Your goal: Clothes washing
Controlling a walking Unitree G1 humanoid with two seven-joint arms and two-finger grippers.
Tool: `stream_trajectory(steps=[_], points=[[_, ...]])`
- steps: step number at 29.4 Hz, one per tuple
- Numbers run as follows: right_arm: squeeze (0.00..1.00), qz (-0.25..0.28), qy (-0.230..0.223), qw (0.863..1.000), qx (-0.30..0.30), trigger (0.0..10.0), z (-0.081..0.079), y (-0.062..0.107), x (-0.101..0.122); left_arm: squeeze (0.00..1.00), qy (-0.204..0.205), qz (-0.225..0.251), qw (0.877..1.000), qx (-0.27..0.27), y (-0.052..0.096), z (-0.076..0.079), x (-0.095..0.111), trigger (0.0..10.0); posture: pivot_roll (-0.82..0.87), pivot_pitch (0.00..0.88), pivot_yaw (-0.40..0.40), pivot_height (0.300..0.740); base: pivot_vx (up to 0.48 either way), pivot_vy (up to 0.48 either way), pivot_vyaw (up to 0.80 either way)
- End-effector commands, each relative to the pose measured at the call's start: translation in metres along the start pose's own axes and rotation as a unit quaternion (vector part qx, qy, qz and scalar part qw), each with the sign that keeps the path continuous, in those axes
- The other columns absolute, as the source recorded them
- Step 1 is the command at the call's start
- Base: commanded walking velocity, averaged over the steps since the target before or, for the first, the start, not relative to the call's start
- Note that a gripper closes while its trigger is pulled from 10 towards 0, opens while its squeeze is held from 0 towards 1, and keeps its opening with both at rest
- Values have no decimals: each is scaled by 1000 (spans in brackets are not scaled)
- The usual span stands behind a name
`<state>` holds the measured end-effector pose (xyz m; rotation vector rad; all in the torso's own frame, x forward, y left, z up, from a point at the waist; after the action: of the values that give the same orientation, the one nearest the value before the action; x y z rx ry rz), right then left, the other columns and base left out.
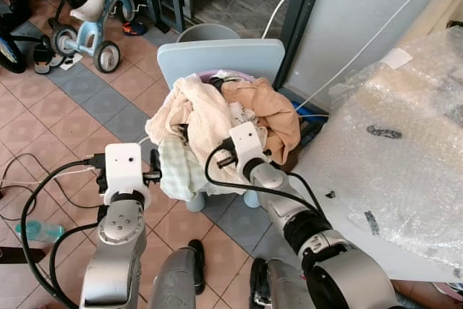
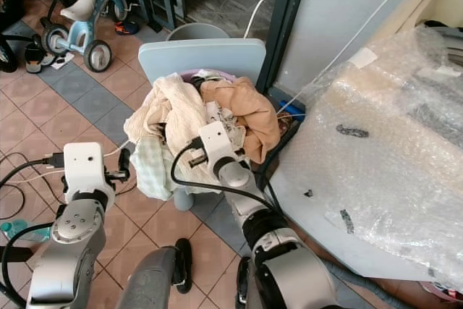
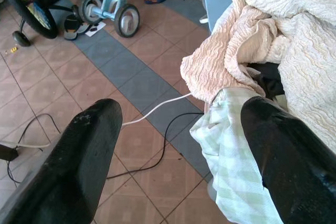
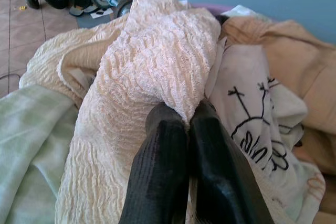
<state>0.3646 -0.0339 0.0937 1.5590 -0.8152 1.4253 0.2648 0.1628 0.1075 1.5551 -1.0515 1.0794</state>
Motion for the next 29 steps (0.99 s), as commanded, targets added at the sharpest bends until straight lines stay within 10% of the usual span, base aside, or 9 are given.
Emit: stream_trajectory(steps=[1,14,20,21,22,23,29], points=[[0,80,-5,997,-8,0,11,-5,45,0,1,-3,1000,2,-1,2,-3,10000,110,133,-20,740,0,0,0],[0,223,17,966,-129,0,86,23,130,0,8,9,1000,-12,-13,14,0,10000,39,87,-1,740,0,0,0],[0,281,8,917,-283,0,167,64,185,0,23,14,999,-19,-23,20,5,10000,13,67,16,740,0,0,0],[0,288,15,909,-302,392,177,70,191,0,23,18,999,-22,-23,22,6,10000,11,64,19,740,0,0,0],[0,290,26,903,-316,7529,186,76,197,0,23,21,999,-25,-24,23,7,10000,11,62,19,740,0,0,0],[0,288,34,898,-330,9882,194,80,201,0,22,24,999,-26,-24,24,8,10000,11,62,20,740,0,0,0],[0,282,40,873,-396,10000,222,100,205,0,23,31,999,-27,-26,25,9,10000,10,63,17,740,0,0,-513]])
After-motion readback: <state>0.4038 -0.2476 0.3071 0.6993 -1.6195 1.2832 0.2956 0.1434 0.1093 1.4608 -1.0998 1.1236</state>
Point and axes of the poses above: a point about 5 cm out from each wrist's last joint towards the gripper, its own y axis pointing back from the gripper into the wrist, its own x axis along the axis of the wrist's last joint, z = x × y, the point moved 2 cm from there along -y, pointing out of the wrist towards the gripper, and after that the axes turned 3 degrees about -y, right-handed, at the moved point
